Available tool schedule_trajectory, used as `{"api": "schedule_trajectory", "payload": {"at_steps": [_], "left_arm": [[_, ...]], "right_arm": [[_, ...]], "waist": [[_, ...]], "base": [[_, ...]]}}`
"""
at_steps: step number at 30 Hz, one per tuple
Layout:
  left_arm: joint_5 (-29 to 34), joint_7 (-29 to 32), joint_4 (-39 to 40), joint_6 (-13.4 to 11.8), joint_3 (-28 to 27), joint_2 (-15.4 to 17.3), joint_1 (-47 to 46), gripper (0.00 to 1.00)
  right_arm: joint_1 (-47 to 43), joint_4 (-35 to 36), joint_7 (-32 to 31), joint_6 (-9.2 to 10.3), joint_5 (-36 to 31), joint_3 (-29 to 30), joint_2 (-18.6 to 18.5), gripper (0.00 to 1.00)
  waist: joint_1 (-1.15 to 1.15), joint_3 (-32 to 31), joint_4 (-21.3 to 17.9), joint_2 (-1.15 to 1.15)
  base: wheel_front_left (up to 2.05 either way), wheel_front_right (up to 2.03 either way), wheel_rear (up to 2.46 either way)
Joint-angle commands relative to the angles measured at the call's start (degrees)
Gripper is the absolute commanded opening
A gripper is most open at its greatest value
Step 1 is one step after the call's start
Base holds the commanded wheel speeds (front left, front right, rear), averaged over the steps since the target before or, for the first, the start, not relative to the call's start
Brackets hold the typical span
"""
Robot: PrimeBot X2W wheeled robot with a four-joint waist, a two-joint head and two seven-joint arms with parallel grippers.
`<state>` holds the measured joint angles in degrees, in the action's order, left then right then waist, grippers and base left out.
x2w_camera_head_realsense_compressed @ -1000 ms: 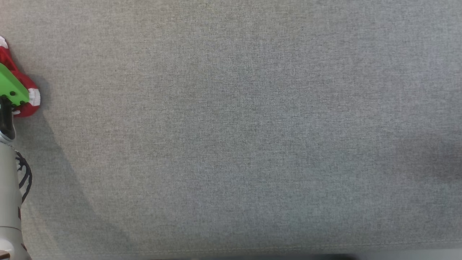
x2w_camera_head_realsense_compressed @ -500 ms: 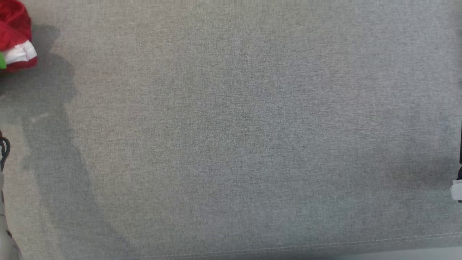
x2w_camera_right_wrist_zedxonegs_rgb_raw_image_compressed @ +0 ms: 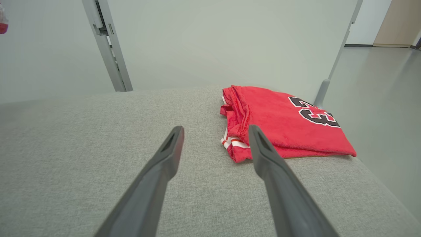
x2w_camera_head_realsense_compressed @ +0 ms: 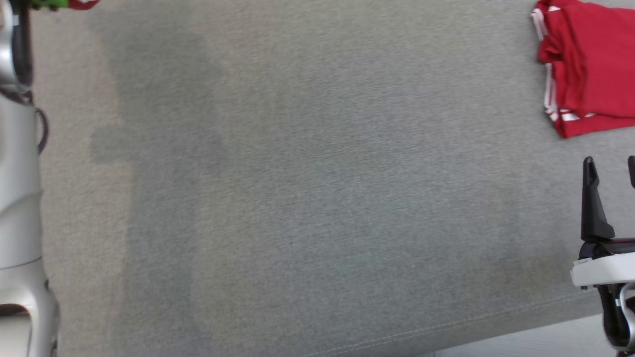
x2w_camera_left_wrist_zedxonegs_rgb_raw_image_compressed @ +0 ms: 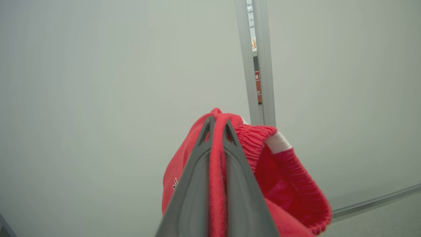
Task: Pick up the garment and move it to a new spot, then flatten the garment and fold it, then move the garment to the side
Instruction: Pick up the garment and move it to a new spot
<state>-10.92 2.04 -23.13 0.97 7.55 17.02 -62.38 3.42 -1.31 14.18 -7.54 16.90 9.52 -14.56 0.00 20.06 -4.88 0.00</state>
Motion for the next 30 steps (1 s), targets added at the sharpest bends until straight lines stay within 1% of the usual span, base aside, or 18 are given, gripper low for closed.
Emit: {"api": "schedule_trajectory", "payload": {"at_steps": [1, 7, 11, 15, 18, 23, 30], "left_arm": [[0.3, 0.4, 1.5, 0.4, 1.0, -0.9, -1.0, 0.0], [0.6, 2.3, 4.7, 1.8, 6.4, -5.7, -1.8, 0.0], [0.9, 2.2, 4.2, 2.6, 9.9, -8.5, -0.3, 0.0], [1.0, 1.5, 2.6, 3.1, 13.2, -10.2, 3.5, 0.0], [0.4, 0.7, 1.2, 2.9, 14.7, -11.2, 7.0, 0.0], [-1.2, -2.1, -2.2, 1.6, 16.8, -12.4, 15.0, 0.0], [-3.2, -5.9, -8.4, 0.5, 20.5, -13.6, 23.9, 0.0]], "right_arm": [[0.4, -0.5, 0.4, 0.11, -0.4, -0.4, 0.5, 1.0], [1.3, -2.0, 0.7, 0.11, -0.2, -1.4, 1.5, 1.0], [1.8, -2.8, 1.0, 0.12, 0.0, -2.3, 2.2, 1.0], [2.4, -3.6, 1.0, 0.12, 0.3, -3.2, 2.9, 1.0], [2.8, -3.5, 1.0, 0.12, 0.5, -3.5, 3.2, 1.0], [2.8, -3.2, 1.0, 0.11, 0.6, -3.9, 4.0, 1.0], [2.7, -3.4, 1.1, 0.12, 0.5, -4.2, 4.6, 1.0]], "waist": [[0.0, -3.4, -4.9, 0.0], [0.0, -4.1, -8.7, 0.0], [0.0, -4.3, -10.7, 0.0], [0.0, -4.4, -12.4, 0.0], [0.0, -4.2, -13.2, 0.0], [0.0, -3.8, -14.0, 0.0], [0.0, -3.9, -13.4, 0.0]], "base": [[0.0, 0.0, 0.0], [0.0, 0.0, 0.0], [0.0, 0.0, 0.0], [0.0, 0.0, 0.0], [0.0, 0.0, 0.0], [0.0, 0.0, 0.0], [0.0, 0.0, 0.0]]}}
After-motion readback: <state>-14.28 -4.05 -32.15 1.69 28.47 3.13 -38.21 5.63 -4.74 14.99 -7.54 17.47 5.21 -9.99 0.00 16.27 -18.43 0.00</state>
